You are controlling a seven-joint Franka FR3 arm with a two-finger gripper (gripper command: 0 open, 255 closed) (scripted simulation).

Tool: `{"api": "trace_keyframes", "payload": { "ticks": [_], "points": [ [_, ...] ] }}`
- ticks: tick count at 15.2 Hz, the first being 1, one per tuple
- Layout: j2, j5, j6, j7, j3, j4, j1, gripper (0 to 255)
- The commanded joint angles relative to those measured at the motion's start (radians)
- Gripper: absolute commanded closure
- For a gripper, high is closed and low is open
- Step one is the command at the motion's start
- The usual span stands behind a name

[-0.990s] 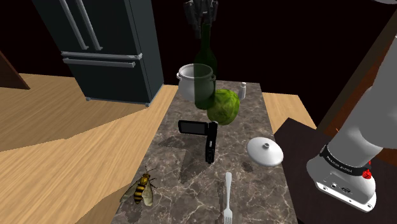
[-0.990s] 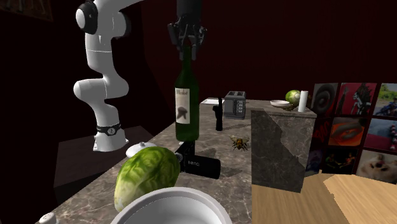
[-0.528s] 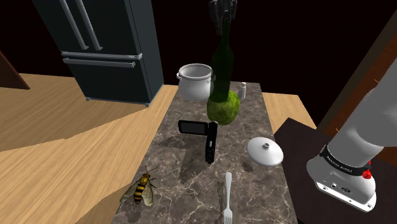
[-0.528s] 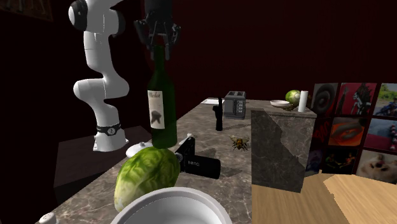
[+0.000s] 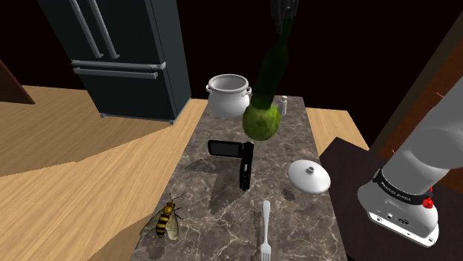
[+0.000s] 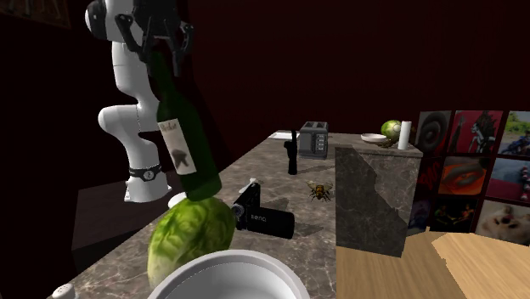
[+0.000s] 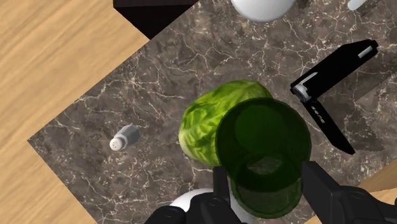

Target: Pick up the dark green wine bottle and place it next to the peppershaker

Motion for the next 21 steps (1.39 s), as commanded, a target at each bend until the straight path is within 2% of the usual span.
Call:
{"api": "trace_keyframes", "payload": {
  "ticks": [1, 10, 18, 21],
  "points": [
    [-0.008, -0.008, 0.003, -0.051, -0.027, -0.02, -0.024, 255],
    [0.01, -0.039, -0.005, -0.272, -0.142, 0.003, -0.126, 255],
    [0.099, -0.052, -0.022, -0.465, -0.239, 0.111, -0.221, 255],
    [0.085, -0.054, 0.023, -0.463, -0.238, 0.051, -0.22, 255]
  ]
}}
